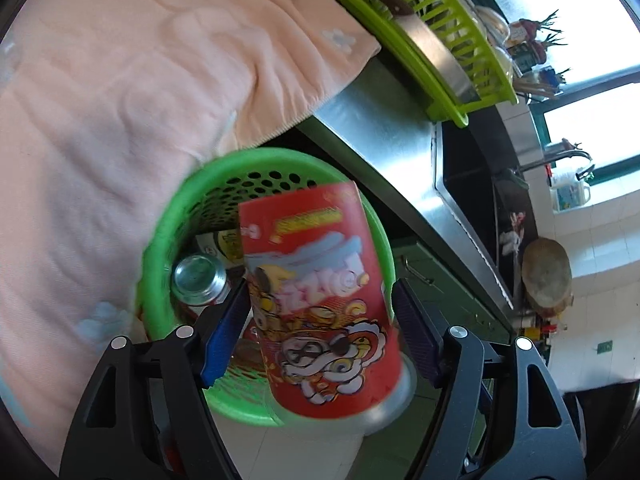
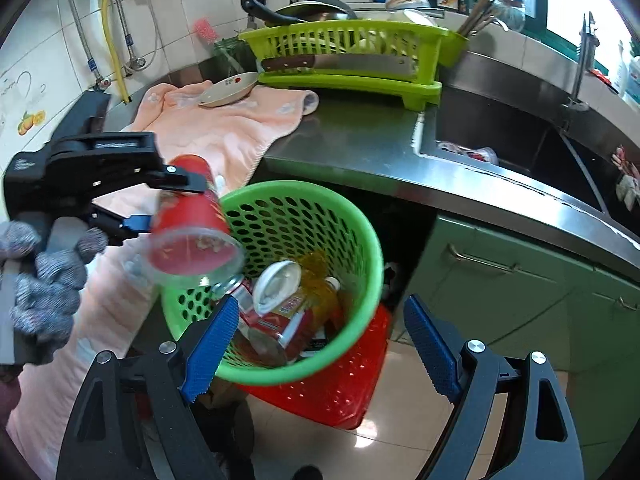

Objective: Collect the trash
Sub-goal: 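Drop the red Pizza cup into the green basket by opening the left tool, then move both tools back over the paper cup and clear cup on the towel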

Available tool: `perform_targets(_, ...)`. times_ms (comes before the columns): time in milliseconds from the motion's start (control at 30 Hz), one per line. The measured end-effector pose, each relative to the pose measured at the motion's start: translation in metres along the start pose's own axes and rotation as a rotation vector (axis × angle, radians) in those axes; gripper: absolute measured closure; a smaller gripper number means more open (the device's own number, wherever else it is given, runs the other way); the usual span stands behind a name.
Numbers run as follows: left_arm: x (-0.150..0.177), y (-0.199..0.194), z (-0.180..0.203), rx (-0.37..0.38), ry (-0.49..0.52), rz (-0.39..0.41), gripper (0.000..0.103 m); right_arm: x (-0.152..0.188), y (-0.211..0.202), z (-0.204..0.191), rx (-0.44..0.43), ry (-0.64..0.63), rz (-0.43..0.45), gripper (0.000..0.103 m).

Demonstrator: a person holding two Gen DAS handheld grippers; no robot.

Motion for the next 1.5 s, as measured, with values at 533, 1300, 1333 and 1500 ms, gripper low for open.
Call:
perform_targets(533, 0.021, -0.041, -0.011, -0.06, 0.076, 0.065, 0.025, -0.005, -0.003, -0.01, -0.033, -0.001, 0.014, 0.021)
perform_targets(1300, 0.045, -0.233, -0.171, -0.253, -0.091, 0.368, 0.025, -0.067, 0.052, -0.214, -0.275, -0.252, -0.014, 0.022)
perform_targets(1333, 0.046, -0.24, -0.18, -0.257, -0.104, 0.378, 0.025, -0.068, 0.055, -0.221, -0.282, -0.262, -0.017, 0.022)
perform_targets(1500, 0.043, -0.266, -0.211, -0.261, -0.162, 0.413, 0.025, -0.081, 0.071, -0.265, -0.313, -0.295, -0.035, 0.022)
Point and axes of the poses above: each gripper's, at about its wrist camera, not at the fingertips, and y roughly the way its jaws point, z to its right, x to its underside, the point moved 1 cm from there along y, roughly the way its jaws point, and after that the axes turned 5 degrees about -z, right-handed, at the moved point
